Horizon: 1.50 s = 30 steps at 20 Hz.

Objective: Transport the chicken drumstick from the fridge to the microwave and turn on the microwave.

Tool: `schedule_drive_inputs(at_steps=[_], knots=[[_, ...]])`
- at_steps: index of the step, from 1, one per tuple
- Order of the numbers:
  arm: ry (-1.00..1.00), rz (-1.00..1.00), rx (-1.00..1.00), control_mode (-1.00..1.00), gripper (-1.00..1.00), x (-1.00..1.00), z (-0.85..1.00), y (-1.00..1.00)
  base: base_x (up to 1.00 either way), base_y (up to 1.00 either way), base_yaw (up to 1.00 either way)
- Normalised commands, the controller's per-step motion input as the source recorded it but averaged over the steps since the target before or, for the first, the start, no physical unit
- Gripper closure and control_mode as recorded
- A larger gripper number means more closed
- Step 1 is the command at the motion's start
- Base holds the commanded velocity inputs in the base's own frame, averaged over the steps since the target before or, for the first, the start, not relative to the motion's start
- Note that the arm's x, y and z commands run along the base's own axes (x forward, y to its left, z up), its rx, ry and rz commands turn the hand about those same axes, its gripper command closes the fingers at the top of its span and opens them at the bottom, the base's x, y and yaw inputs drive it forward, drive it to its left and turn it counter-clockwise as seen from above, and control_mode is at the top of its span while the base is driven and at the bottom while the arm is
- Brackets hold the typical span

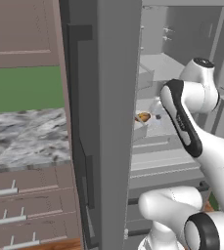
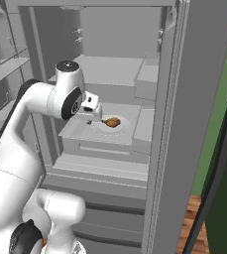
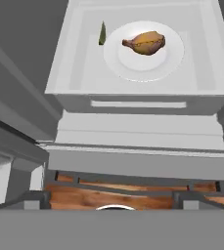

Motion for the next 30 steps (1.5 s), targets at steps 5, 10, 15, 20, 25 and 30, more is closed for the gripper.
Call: schedule_drive_inputs(at_steps=[5,10,15,20,25,30], knots=[[-0.14,0.02,0.0,-1.0,-1.0,0.02,-0.08,-0.14,0.0,0.0,0.0],[-0.11,0.0,0.0,-1.0,-1.0,0.11,-0.18,-0.1,0.0,0.0,0.0],[-0.01,-0.08,0.0,-1.0,-1.0,0.25,-0.16,-0.02,0.0,0.0,0.0],[0.0,-0.16,0.03,-1.0,-1.0,0.33,-0.16,-0.01,0.0,0.0,0.0],[0.0,-0.2,0.09,-1.0,-1.0,0.36,-0.14,-0.05,0.0,0.0,0.0],[0.03,-0.19,0.16,-1.0,-1.0,0.33,-0.22,-0.07,0.0,0.0,0.0]])
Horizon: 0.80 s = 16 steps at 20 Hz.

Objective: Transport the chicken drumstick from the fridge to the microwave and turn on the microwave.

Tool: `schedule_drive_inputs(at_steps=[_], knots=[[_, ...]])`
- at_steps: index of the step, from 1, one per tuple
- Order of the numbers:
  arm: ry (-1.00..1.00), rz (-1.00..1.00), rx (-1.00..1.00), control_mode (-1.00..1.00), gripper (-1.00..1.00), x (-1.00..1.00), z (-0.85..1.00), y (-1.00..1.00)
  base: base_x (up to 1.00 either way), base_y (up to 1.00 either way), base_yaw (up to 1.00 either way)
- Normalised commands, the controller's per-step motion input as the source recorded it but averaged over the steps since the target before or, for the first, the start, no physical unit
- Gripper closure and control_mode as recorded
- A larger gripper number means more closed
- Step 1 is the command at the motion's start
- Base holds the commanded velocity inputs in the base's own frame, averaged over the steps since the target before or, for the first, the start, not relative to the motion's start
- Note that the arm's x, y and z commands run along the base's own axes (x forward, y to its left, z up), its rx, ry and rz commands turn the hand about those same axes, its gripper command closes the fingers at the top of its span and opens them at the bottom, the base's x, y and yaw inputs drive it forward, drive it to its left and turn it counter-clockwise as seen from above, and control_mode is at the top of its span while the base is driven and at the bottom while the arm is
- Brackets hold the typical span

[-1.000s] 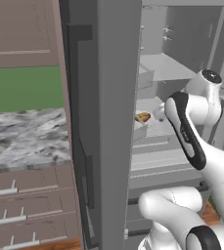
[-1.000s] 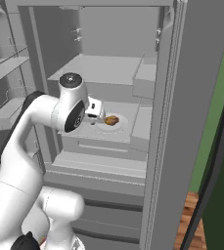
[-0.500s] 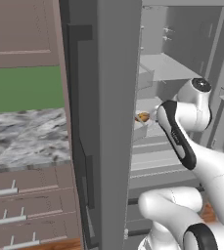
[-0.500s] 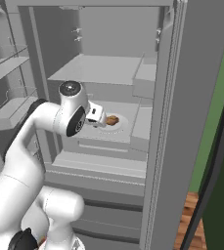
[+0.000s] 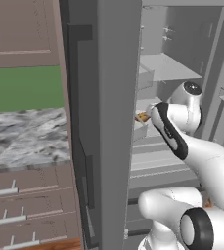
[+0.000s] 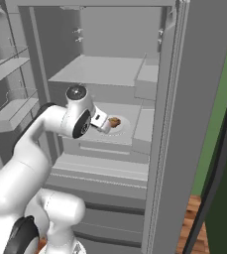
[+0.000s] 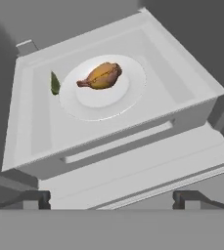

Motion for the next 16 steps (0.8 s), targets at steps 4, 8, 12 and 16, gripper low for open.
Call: schedule_drive_inputs(at_steps=[4,8,12,16], knots=[[0.06,-0.14,0.19,-1.0,-1.0,0.32,-0.2,-0.12,0.0,0.0,0.0],[0.06,-0.12,0.12,-1.0,-1.0,0.37,-0.18,-0.02,0.0,0.0,0.0],[0.05,-0.09,0.09,-1.0,-1.0,0.36,-0.16,-0.08,0.0,0.0,0.0],[0.01,-0.07,0.02,-1.0,-1.0,0.33,-0.21,-0.02,0.0,0.0,0.0]])
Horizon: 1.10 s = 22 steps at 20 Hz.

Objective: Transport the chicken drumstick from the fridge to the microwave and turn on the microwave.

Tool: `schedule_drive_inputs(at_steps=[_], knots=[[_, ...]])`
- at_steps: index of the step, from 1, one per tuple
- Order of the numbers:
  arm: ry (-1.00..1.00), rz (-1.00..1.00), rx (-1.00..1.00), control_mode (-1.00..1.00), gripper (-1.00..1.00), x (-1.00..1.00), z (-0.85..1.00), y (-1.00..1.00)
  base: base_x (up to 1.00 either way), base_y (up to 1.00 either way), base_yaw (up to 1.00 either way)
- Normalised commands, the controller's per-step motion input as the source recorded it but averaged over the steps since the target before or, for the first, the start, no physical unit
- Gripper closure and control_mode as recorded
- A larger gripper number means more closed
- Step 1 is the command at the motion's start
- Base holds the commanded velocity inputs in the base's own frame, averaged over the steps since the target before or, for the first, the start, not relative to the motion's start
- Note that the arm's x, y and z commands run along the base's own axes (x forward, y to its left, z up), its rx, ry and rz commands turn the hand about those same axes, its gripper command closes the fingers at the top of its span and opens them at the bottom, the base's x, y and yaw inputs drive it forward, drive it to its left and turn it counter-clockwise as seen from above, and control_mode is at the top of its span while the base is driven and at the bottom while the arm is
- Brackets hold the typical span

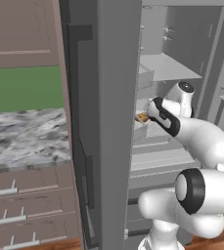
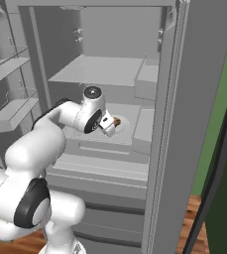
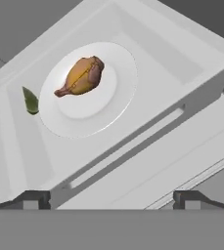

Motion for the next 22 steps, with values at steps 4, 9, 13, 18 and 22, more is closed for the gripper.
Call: schedule_drive_inputs(at_steps=[4,9,13,18,22], knots=[[-0.02,-0.03,0.0,-1.0,-1.0,0.21,-0.3,0.0,0.0,0.0,0.0],[-0.02,0.0,0.0,-1.0,-1.0,0.16,-0.28,0.0,0.0,0.0,0.0],[0.0,-0.04,0.0,-1.0,-1.0,0.31,-0.16,0.0,0.0,0.0,0.0],[0.0,-0.02,0.0,-1.0,-1.0,0.36,-0.07,0.0,0.0,0.0,0.0],[0.01,-0.02,0.0,-1.0,-1.0,0.33,-0.02,0.0,0.0,0.0,0.0]])
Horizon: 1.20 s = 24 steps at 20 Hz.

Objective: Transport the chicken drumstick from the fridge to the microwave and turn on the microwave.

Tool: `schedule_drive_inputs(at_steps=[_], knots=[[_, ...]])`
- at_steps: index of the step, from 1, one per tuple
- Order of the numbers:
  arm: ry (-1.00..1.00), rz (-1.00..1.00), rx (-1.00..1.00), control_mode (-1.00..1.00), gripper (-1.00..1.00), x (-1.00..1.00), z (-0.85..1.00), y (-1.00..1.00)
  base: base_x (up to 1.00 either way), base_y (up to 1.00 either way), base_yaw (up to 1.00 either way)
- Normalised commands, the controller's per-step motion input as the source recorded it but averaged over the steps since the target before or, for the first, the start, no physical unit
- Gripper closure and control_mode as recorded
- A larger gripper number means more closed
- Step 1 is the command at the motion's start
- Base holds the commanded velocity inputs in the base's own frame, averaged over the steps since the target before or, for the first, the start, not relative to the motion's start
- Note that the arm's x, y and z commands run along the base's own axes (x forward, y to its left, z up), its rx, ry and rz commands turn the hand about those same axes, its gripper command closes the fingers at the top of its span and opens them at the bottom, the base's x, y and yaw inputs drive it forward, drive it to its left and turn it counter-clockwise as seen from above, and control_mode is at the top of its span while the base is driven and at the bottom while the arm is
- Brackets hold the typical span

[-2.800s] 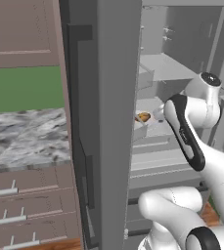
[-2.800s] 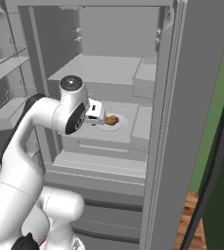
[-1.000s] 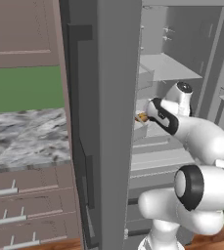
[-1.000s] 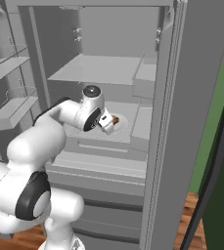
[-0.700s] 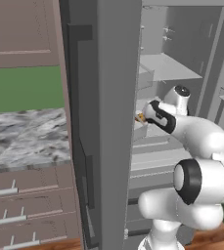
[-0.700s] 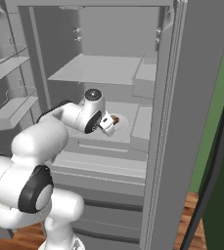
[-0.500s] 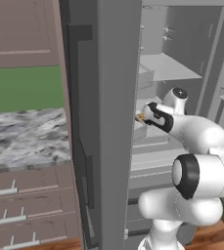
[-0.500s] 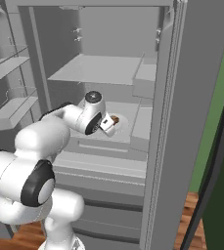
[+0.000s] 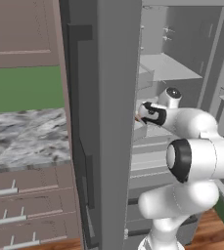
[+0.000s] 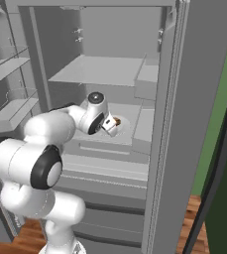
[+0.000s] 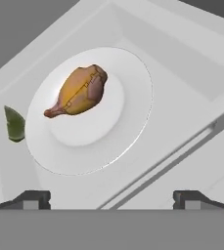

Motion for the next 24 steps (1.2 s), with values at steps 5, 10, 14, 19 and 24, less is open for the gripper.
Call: schedule_drive_inputs(at_steps=[5,10,14,19,24], knots=[[0.0,-0.03,0.0,-1.0,-1.0,0.36,-0.09,0.0,0.0,0.0,0.0],[0.01,-0.03,0.0,-1.0,-1.0,0.39,-0.1,0.0,0.0,0.0,0.0],[0.02,-0.03,0.0,-1.0,-1.0,0.38,-0.08,0.0,0.0,0.0,0.0],[0.04,-0.02,0.0,-1.0,-1.0,0.32,-0.08,0.0,0.0,0.0,0.0],[0.06,-0.02,0.0,-1.0,-1.0,0.26,-0.13,0.0,0.0,0.0,0.0]])
